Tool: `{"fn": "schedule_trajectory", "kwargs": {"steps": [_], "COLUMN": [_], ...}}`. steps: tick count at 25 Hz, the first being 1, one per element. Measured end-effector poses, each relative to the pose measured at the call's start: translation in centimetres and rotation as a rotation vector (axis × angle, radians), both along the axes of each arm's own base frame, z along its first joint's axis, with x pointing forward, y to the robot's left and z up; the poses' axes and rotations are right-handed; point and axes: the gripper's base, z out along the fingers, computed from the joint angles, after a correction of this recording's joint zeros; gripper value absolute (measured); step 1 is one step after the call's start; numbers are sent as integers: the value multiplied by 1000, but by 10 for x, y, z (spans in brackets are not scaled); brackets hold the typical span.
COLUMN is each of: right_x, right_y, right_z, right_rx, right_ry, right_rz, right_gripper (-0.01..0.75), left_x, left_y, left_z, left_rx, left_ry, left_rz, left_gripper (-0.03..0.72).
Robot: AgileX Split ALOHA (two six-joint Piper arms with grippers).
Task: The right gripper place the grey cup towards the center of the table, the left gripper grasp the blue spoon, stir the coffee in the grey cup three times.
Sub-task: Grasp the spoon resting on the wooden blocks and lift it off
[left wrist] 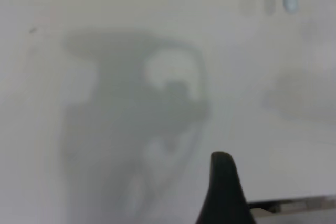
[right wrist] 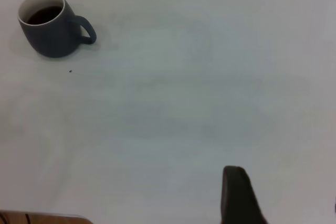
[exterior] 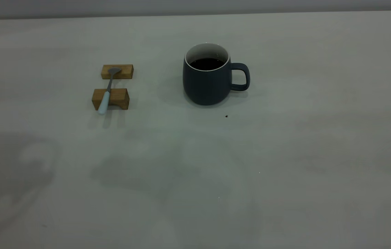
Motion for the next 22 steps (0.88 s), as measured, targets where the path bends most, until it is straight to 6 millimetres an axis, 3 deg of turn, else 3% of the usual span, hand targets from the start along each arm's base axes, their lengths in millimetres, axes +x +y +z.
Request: {"fn": "schedule_trajectory", "kwargs": {"steps": [6,10,17,22], "right_x": [0,0,0,0], "right_y": [0,0,0,0], "right_z": [0,0,0,0], "right_rx": [0,0,0,0], "right_ry": [0,0,0,0], "right_rz": [0,0,0,0], "right_gripper": [473,472,471,471], "left_x": [64,95,125,135], "left_y": [-33,-51,-76,-80], "left_z": [-53,-86,-131,-152], "left_rx": [-18,-20,-13,-10], "left_ry": [99,152,208,234], "left_rz": [23,37,30,46], "left_gripper": [595,595,595,595]}}
